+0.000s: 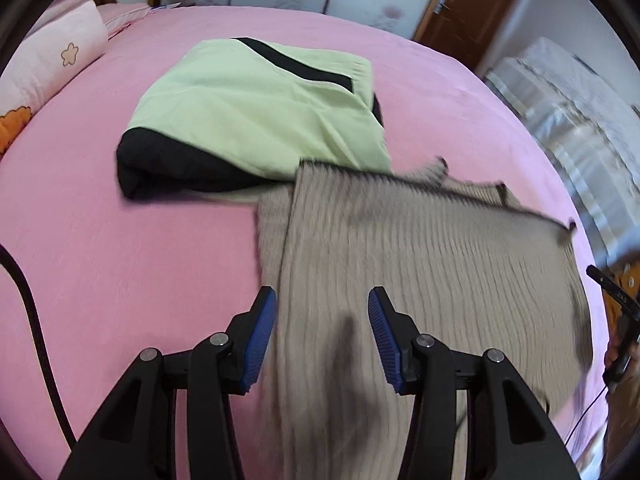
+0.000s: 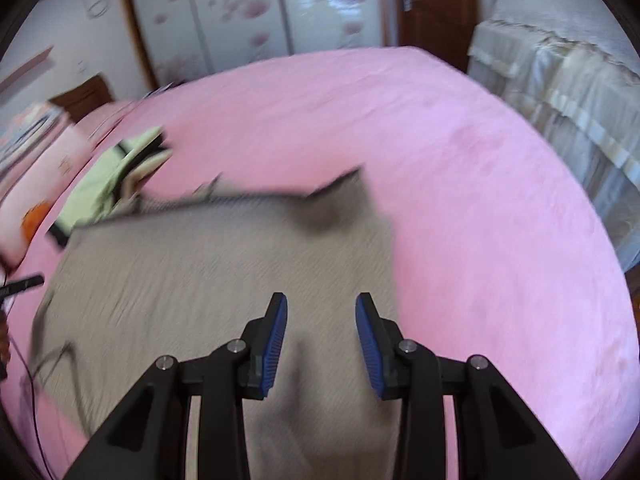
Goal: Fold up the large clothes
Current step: 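Grasp the cardigan side edge with both tools and fold it over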
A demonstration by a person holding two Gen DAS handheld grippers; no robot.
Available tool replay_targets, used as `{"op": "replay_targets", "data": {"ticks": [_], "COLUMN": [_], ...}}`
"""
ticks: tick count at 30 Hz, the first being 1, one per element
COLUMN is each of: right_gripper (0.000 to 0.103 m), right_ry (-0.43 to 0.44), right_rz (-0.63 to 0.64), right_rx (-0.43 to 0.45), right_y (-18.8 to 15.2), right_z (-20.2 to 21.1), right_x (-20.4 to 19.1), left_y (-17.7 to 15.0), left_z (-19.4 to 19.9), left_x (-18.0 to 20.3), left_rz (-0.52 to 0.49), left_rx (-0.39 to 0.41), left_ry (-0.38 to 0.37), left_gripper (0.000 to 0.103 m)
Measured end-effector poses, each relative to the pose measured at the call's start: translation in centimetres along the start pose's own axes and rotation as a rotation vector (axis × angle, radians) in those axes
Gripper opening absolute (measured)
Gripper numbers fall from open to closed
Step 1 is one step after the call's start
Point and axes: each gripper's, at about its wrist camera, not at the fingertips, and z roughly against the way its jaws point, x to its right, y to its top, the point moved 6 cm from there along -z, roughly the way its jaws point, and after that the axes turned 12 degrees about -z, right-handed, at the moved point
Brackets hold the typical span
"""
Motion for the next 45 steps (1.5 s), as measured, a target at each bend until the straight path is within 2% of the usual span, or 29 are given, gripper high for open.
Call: {"op": "replay_targets", "data": {"ticks": [4, 8, 14, 15, 17, 18, 21, 25, 26, 27, 28, 30, 32, 35, 39, 41, 45], "right_gripper": [0.046, 0.046, 0.045, 0.044, 0.014, 0.011, 0.01, 0.01, 0.01, 0.01, 0.01, 0.01, 0.01, 0.009, 0.009, 0.009, 0.008], "right_ry": [-0.037, -0.02, 0.011, 0.007, -0.002, -0.004, -0.024, -0.056, -0.066, -0.07, -0.075, -0.085, -0.093, -0.099, -0.112, -0.146, -0.219], "right_rz": [0.0, -0.012, 0.027, 0.042, 0.067, 0.071, 0.088, 0.099, 0.1, 0.1, 0.101, 0.103, 0.1, 0.079, 0.021, -0.007, -0.001], "right_rx": [-0.009, -0.038, -0.044, -0.036, -0.044, -0.041, -0.008, 0.023, 0.03, 0.034, 0.039, 0.055, 0.077, 0.115, 0.159, 0.13, 0.073], "right_y": [2.5, 3.1, 3.0, 2.9, 2.7, 2.6, 2.6, 2.4, 2.4, 2.4, 2.4, 2.6, 2.9, 3.5, 4.3, 4.1, 2.6], "right_z": [-3.2, -5.5, -7.2, -7.3, -7.5, -7.6, -7.2, -6.9, -6.9, -6.9, -6.9, -6.6, -6.2, -5.4, -5.1, -6.6, -9.9], "right_x": [1.4, 2.3, 0.9, 0.7, 0.6, 0.6, 0.4, 0.2, 0.1, 0.1, 0.1, 0.0, -0.2, -0.4, 0.5, 1.3, 2.1], "left_y": [1.7, 2.5, 3.8, 3.9, 3.9, 3.8, 3.8, 3.5, 3.5, 3.4, 3.3, 3.3, 3.5, 3.3, 3.3, 3.3, 2.1], "left_z": [-3.0, -5.2, -6.4, -6.4, -6.1, -5.8, -5.5, -6.2, -6.4, -6.6, -6.7, -6.4, -5.5, -4.0, -3.2, -3.9, -7.8], "left_x": [-0.6, -0.9, -0.7, -0.4, -0.1, 0.0, 0.1, -0.5, -0.6, -0.8, -0.8, -0.4, 0.8, 1.2, 0.8, 0.5, -0.2], "left_rz": [-0.002, 0.022, 0.036, 0.036, 0.038, 0.039, 0.026, 0.057, 0.062, 0.061, 0.059, 0.033, -0.031, -0.008, 0.018, 0.02, 0.019], "left_rx": [-0.036, -0.064, -0.038, -0.029, -0.01, 0.005, 0.032, 0.009, 0.011, 0.002, -0.004, 0.002, 0.041, 0.091, 0.137, 0.132, 0.069], "left_ry": [0.009, -0.011, -0.045, -0.06, -0.087, -0.099, -0.091, -0.07, -0.049, -0.003, 0.031, 0.097, 0.23, 0.331, 0.424, 0.437, 0.467], "left_gripper": [0.047, 0.047, 0.049, 0.049, 0.049, 0.049, 0.049, 0.047, 0.037, 0.017, 0.009, 0.008, 0.008, 0.007, 0.007, 0.007, 0.007]}}
